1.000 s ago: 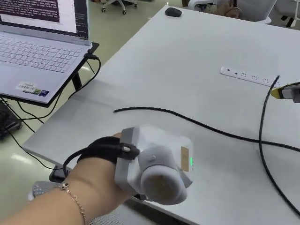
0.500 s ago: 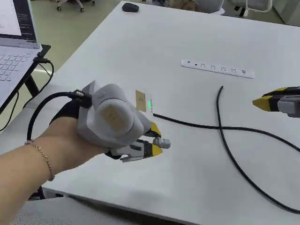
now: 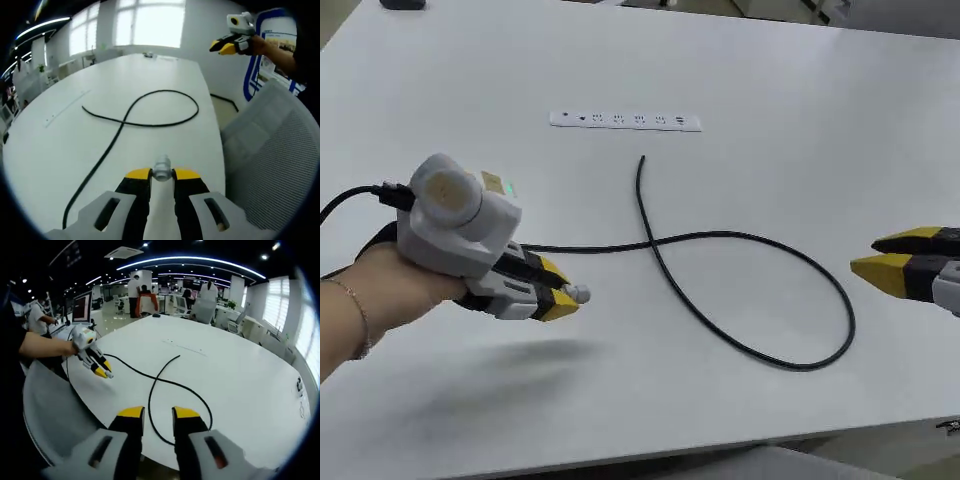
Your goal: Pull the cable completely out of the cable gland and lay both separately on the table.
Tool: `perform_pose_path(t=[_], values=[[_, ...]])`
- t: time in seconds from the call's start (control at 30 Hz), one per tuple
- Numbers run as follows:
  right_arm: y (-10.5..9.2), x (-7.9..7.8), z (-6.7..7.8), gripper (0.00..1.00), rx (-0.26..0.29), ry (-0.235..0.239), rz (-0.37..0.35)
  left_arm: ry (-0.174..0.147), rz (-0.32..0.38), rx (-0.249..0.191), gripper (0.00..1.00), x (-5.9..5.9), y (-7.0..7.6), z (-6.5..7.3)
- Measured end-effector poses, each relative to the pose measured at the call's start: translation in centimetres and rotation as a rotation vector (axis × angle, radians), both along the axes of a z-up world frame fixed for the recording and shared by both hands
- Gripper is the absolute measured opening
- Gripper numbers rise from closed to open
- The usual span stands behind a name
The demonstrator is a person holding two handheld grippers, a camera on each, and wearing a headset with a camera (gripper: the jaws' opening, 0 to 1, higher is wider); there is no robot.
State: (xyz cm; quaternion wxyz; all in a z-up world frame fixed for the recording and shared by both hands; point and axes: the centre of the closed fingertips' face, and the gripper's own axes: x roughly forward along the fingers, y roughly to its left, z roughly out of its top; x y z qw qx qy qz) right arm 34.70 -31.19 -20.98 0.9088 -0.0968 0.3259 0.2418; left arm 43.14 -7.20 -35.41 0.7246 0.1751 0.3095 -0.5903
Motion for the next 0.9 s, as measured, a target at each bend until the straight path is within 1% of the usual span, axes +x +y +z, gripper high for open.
perform_pose_path(t=[0.03, 0.07, 0.1, 0.13, 0.17, 0.2, 0.23, 0.3, 0.33, 0.37, 0.4, 0.43, 0.47, 0.5, 0.53, 0.57, 0.6, 0.63, 0.67, 0.7, 0.73, 0.77, 0.83, 0.87, 0.9], values=[[-0.4, -0.6, 0.0, 0.22, 0.007, 0.004, -0.027, -0.014, 0.000, -0.003, 0.18, 0.3, -0.1, -0.3], [-0.7, -1.4, 0.0, 0.22, 0.033, 0.009, -0.056, -0.007, 0.005, 0.000, 0.18, 0.7, -0.2, -1.0], [-0.8, -1.8, 0.0, 0.22, 0.045, 0.009, -0.070, -0.002, -0.003, 0.009, 0.18, 0.7, -0.2, -1.5], [-1.0, -2.3, -0.1, 0.22, 0.056, 0.014, -0.087, -0.008, -0.012, 0.017, 0.18, 0.8, -0.1, -2.2], [-1.2, -2.7, -0.1, 0.22, 0.053, 0.018, -0.094, -0.001, -0.013, 0.023, 0.18, 0.8, 0.0, -2.7], [-1.3, -3.1, -0.1, 0.22, 0.042, 0.021, -0.105, 0.013, -0.014, 0.028, 0.18, 0.7, 0.1, -3.2], [-1.4, -3.3, -0.1, 0.21, 0.032, 0.022, -0.110, 0.013, -0.019, 0.030, 0.18, 0.5, 0.1, -3.8], [-1.6, -3.6, 0.0, 0.21, 0.018, 0.030, -0.125, 0.026, -0.033, 0.038, 0.18, 0.1, 0.2, -4.7], [-1.7, -3.8, 0.2, 0.21, 0.009, 0.039, -0.142, 0.026, -0.046, 0.059, 0.18, -0.1, 0.5, -5.3], [-1.7, -3.8, 0.2, 0.22, 0.005, 0.042, -0.142, 0.027, -0.046, 0.071, 0.18, -0.2, 0.6, -5.6], [-1.3, -4.0, 0.5, 0.21, -0.004, 0.043, -0.135, 0.029, -0.047, 0.073, 0.18, -0.3, 0.6, -5.7], [-1.1, -3.9, 0.8, 0.21, -0.009, 0.037, -0.125, 0.042, -0.036, 0.071, 0.18, -0.3, 0.7, -5.8], [-0.8, -3.8, 1.1, 0.22, -0.011, 0.034, -0.118, 0.069, -0.003, 0.040, 0.18, -0.4, 0.5, -5.6], [-0.6, -3.7, 1.3, 0.23, -0.013, 0.033, -0.113, 0.136, 0.025, 0.025, 0.19, -0.7, 0.4, -5.5], [-0.3, -3.5, 1.5, 0.24, -0.012, 0.028, -0.112, 0.140, 0.034, 0.006, 0.20, -0.6, 0.3, -5.3], [-0.1, -3.3, 1.6, 0.24, -0.010, 0.022, -0.105, 0.124, 0.050, 0.020, 0.23, -0.4, 0.5, -5.3], [0.3, -3.1, 1.7, 0.24, -0.002, 0.023, -0.093, 0.098, 0.048, 0.045, 0.29, 0.0, 1.0, -5.2], [0.6, -3.0, 1.5, 0.24, 0.004, 0.029, -0.089, 0.077, 0.037, 0.068, 0.31, 0.0, 1.5, -5.0], [1.2, -2.8, 1.3, 0.24, 0.012, 0.035, -0.079, 0.060, 0.024, 0.077, 0.31, -0.1, 2.0, -4.4], [1.6, -2.7, 1.2, 0.24, 0.018, 0.037, -0.065, 0.055, 0.023, 0.076, 0.30, -0.2, 2.3, -3.9], [2.1, -2.5, 1.0, 0.24, 0.028, 0.038, -0.050, 0.056, 0.025, 0.075, 0.31, -0.4, 2.9, -3.0], [2.8, -2.4, 0.7, 0.24, 0.050, 0.050, -0.033, 0.054, 0.023, 0.078, 0.32, -0.6, 3.3, -2.3], [4.1, -2.3, 0.1, 0.25, 0.083, 0.082, 0.002, 0.042, 0.024, 0.086, 0.39, -1.3, 4.4, -0.4], [4.4, -2.3, 0.0, 0.25, 0.088, 0.087, 0.008, 0.031, 0.023, 0.086, 0.40, -1.8, 5.2, 1.0], [5.1, -2.3, -0.4, 0.26, 0.098, 0.107, 0.032, 0.031, 0.033, 0.086, 0.40, -2.2, 5.7, 1.9]])
